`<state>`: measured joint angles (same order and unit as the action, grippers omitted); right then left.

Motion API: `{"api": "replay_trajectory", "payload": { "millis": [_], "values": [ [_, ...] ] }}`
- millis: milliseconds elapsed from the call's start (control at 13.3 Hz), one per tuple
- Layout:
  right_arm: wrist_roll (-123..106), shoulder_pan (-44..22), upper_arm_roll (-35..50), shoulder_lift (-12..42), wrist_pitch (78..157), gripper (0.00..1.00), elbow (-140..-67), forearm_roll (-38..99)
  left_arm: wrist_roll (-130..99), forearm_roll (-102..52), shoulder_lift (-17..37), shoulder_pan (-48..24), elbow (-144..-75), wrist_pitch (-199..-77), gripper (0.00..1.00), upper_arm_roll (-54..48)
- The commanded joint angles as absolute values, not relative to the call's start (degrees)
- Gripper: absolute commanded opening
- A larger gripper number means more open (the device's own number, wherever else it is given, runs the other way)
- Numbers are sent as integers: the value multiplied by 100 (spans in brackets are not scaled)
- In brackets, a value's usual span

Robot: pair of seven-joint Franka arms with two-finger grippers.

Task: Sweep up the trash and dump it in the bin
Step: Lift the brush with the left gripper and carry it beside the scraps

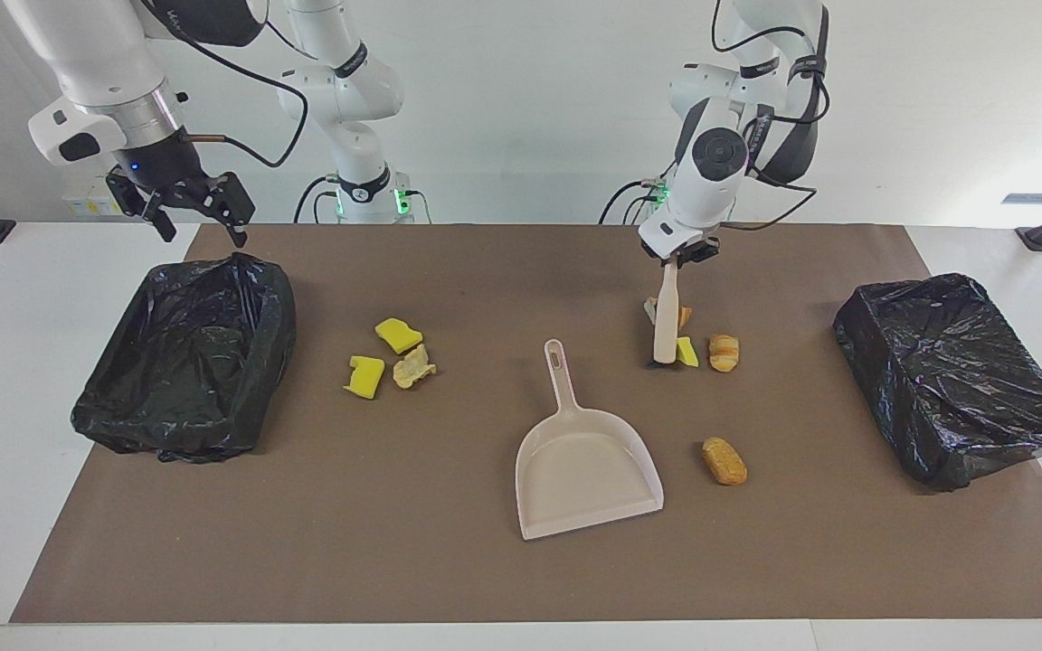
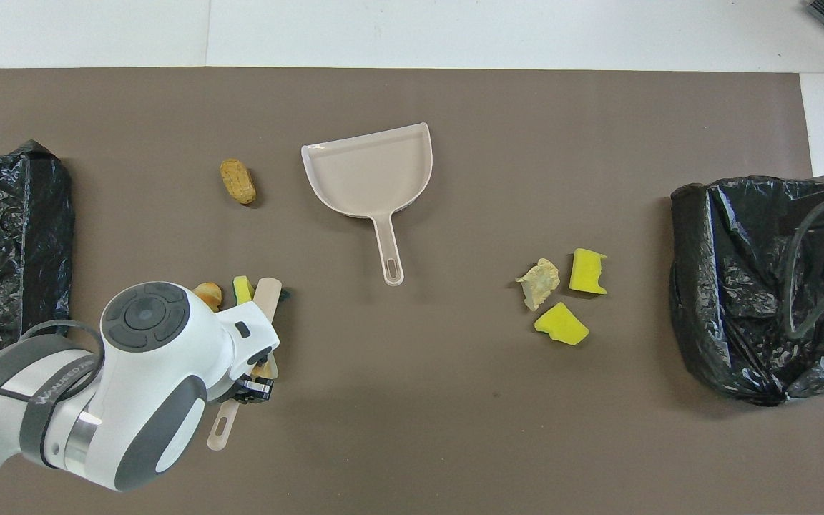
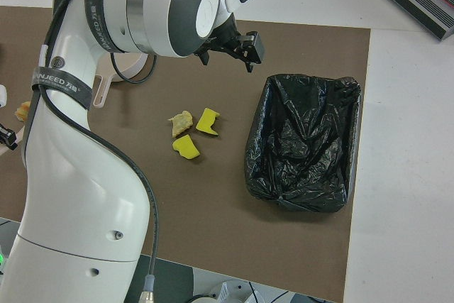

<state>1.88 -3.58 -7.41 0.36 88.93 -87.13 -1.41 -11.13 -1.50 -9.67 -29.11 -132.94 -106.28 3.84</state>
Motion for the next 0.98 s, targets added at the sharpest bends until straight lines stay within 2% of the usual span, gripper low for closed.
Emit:
{"api": "replay_trajectory", "payload": {
  "millis": [0,376,677,903],
  "values": [
    [176,-360,-747,-97,8930,100,-8851,-70,-993,-211,-765,-2760,-12851,-10565,0,334],
    [176,-360,-747,-97,8930,100,-8851,-70,-1002,-211,-721,-2242,-12253,-10563,0,334],
    [176,-360,-747,-97,8930,100,-8851,-70,-915,-193,-431,-1750,-12173,-11608,0,334],
    [176,-360,-747,-97,8930,100,-8851,-70,-730,-176,217,-1670,-11675,-12111,0,334]
  ]
}}
